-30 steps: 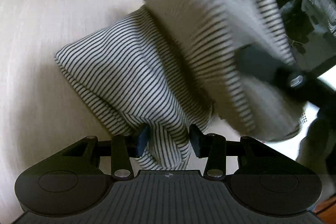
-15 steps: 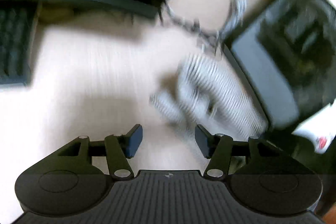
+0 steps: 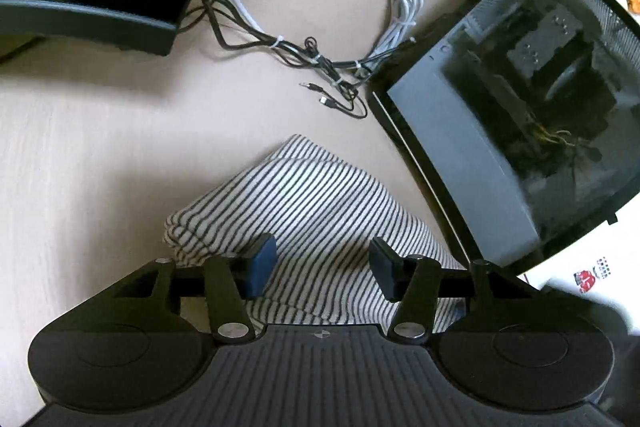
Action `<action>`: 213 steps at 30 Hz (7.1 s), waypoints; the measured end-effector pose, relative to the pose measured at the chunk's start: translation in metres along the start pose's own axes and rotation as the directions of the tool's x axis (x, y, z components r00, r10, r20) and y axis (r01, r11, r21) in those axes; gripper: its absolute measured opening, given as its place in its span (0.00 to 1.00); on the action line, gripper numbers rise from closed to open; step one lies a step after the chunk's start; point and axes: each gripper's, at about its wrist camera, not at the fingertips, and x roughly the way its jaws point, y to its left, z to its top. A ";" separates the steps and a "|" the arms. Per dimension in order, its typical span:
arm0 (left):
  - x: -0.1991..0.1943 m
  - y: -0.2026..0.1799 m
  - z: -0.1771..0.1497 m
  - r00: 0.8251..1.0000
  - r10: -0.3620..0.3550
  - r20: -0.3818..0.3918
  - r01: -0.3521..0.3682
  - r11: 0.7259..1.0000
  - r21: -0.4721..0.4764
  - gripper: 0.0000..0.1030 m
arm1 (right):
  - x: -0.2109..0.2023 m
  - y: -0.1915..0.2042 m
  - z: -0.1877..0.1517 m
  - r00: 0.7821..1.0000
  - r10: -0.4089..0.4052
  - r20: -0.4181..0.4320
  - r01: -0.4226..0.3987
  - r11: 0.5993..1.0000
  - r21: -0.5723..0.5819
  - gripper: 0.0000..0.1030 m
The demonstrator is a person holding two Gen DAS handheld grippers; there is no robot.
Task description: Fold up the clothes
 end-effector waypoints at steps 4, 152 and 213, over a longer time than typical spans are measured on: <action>0.002 -0.006 0.000 1.000 0.012 -0.004 -0.012 1.000 0.025 0.56 | -0.013 -0.021 0.004 0.998 -0.054 0.037 0.052 0.998 0.040 0.37; -0.163 0.035 -0.119 0.796 0.554 0.246 -0.405 0.788 -0.464 0.70 | 0.164 0.009 0.035 0.777 0.622 -0.095 -0.608 0.781 0.142 0.70; -0.234 0.092 -0.044 0.915 0.211 0.343 -0.152 0.969 -0.193 0.66 | 0.071 0.116 -0.011 0.904 0.386 -0.181 -0.420 0.880 -0.223 0.51</action>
